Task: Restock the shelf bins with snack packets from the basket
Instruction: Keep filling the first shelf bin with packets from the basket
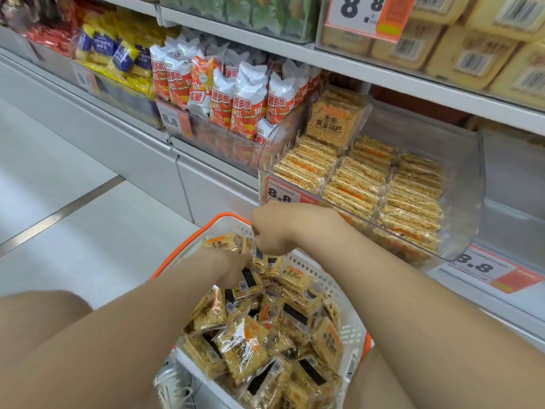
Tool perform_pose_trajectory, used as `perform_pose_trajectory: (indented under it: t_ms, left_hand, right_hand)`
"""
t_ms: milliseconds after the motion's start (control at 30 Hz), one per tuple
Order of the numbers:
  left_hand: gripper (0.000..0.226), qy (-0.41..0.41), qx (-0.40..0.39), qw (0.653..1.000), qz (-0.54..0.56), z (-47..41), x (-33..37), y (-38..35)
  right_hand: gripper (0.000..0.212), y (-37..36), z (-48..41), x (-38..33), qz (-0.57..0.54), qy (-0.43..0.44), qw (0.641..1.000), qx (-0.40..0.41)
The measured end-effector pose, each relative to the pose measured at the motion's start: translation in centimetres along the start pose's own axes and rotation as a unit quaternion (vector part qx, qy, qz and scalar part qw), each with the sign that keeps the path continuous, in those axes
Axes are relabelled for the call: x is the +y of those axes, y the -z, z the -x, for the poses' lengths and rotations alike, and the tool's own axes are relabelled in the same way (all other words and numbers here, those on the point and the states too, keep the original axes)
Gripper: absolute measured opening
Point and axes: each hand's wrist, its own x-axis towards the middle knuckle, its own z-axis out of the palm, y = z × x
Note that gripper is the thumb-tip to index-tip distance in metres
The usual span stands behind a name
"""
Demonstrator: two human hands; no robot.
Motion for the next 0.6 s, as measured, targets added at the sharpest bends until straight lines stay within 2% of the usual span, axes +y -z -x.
perform_pose_trajectory:
  t_ms: [100,200,300,433,600]
  left_hand:
    - [0.068,-0.010,0.002,1.000,-0.002,-0.6,0.2,0.5]
    - [0.049,-0.015,0.037,0.999,-0.012,-1.1,0.5,0.8]
    - [0.013,-0.011,0.095,0.995,0.004,-1.4,0.8,1.0]
    - [0.015,-0.001,0.179,0.983,0.029,-0.6,1.0,2.1]
    - [0.042,0.010,0.249,0.959,0.133,2.4,1.3,4.6]
  right_hand:
    - [0.027,0.3,-0.4,0.4,-0.015,0.001,1.000,0.003]
    - [0.028,0.5,-0.6,1.1,-0.026,0.004,1.000,0.000]
    - [0.028,0.8,-0.5,1.5,-0.020,0.006,1.000,-0.009]
    - [0.033,1.2,0.2,2.0,-0.012,-0.001,1.000,-0.012]
    - [0.026,0.9,0.9,3.3,-0.010,-0.030,0.999,-0.030]
